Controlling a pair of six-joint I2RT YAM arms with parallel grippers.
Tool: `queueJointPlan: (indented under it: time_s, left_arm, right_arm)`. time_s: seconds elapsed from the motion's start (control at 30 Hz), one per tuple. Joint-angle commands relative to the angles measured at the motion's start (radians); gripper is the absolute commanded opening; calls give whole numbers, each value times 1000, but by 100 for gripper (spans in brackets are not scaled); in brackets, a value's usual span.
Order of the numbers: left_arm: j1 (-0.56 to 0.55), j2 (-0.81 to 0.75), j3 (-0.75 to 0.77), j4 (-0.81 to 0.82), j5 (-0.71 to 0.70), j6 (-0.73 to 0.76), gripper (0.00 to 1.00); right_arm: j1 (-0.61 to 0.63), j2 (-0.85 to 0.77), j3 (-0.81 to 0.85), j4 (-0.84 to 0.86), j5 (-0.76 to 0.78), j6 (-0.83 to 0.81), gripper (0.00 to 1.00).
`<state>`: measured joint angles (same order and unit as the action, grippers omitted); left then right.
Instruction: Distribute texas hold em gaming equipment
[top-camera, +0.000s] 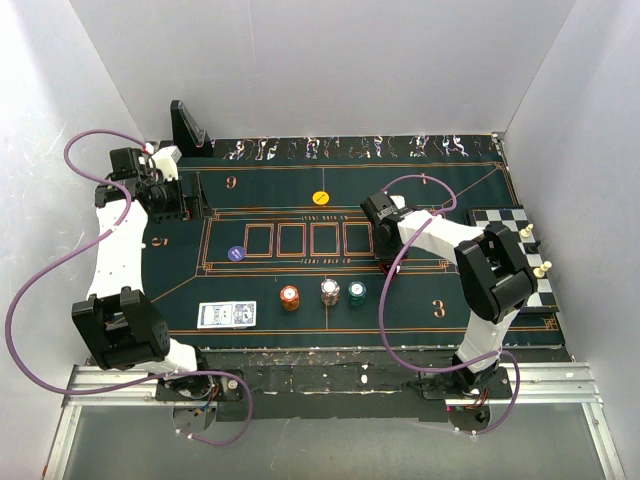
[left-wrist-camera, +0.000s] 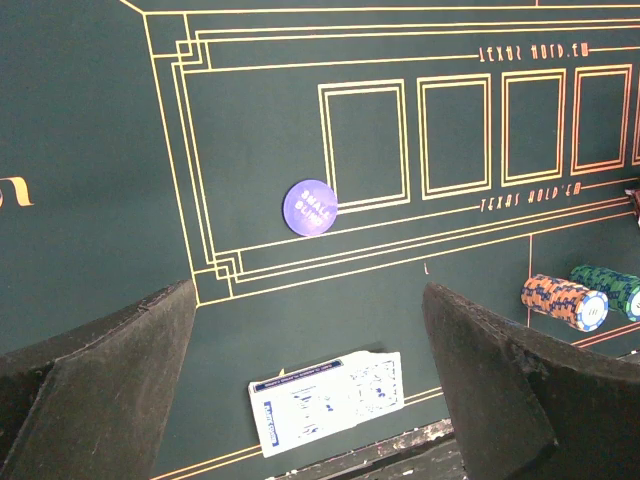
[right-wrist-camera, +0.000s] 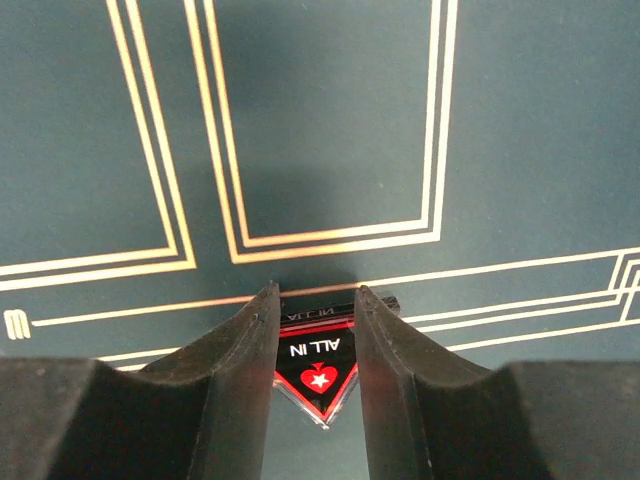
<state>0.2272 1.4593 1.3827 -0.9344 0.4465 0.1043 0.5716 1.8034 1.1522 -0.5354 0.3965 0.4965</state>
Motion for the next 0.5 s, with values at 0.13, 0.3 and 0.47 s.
queueJointPlan:
  time_s: [0.13, 0.3, 0.47]
  left_arm:
    - [3, -60, -19, 2, 38, 5, 98]
    - [6, -76, -36, 2, 41, 8, 98]
    - [6, -93, -47, 6, 20, 6, 98]
  right_arm:
    - [22, -108, 55, -130, 22, 10, 51]
    - [134, -128, 285, -204, -21, -41, 65]
    - [321, -69, 471, -258, -89, -62, 78]
